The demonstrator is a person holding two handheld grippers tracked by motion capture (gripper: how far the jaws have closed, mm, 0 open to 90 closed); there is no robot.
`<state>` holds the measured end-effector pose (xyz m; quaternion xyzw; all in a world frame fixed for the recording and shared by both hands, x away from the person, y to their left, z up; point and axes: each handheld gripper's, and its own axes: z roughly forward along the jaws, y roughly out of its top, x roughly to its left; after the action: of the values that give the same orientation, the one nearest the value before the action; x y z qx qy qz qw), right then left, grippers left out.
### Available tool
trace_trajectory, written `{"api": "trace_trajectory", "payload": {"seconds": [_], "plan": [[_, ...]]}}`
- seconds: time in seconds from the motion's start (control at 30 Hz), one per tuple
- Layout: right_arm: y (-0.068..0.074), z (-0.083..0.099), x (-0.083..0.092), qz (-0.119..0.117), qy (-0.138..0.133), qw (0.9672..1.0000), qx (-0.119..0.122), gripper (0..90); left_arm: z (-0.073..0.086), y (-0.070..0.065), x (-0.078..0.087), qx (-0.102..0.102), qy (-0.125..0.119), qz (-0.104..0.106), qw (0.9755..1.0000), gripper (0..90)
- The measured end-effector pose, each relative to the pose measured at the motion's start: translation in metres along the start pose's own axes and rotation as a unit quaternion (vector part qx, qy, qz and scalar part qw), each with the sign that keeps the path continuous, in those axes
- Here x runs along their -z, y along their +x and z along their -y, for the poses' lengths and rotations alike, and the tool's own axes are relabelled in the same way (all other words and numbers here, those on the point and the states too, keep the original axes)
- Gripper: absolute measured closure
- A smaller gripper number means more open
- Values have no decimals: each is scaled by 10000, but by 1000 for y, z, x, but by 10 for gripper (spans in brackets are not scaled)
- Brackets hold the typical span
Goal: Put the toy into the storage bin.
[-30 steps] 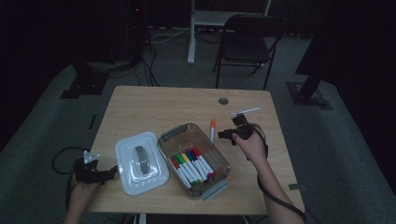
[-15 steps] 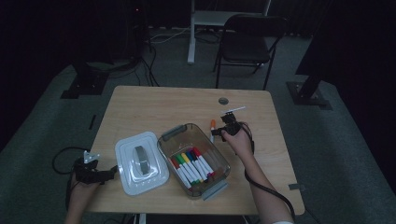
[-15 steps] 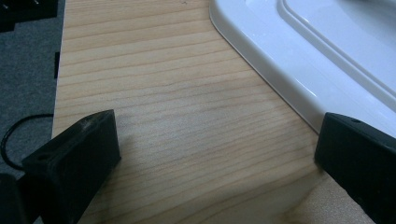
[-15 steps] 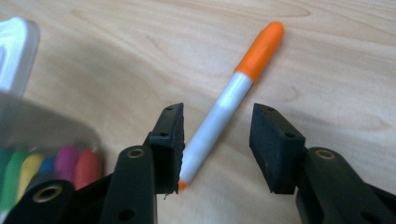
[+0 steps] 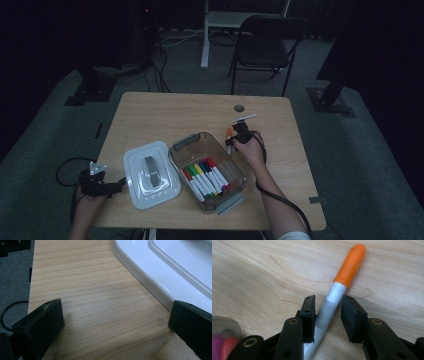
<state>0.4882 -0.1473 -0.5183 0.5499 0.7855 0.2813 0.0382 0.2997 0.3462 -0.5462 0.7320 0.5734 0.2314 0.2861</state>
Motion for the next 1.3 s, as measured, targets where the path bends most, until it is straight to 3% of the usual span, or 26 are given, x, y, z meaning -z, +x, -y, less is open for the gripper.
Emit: {"api": "trace_trajectory", "payload": {"seconds": [0.17, 0.33, 0.73, 1.0, 1.3], "plan": [[-3, 2, 3, 173, 40, 9996, -199, 762, 0, 0, 0, -1, 0, -1, 10000, 5], [-3, 5, 11, 41, 79, 9995, -291, 765, 0, 0, 0, 1, -1, 0, 10000, 5], [3, 6, 67, -242, -401, 9983, -353, 765, 0, 0, 0, 0, 0, 0, 10000, 5], [13, 7, 106, -487, -727, 9960, -176, 765, 0, 0, 0, 1, 1, 0, 10000, 5], [49, 17, 140, -993, -887, 9909, 177, 765, 0, 0, 0, 0, 1, -1, 10000, 5]]}}
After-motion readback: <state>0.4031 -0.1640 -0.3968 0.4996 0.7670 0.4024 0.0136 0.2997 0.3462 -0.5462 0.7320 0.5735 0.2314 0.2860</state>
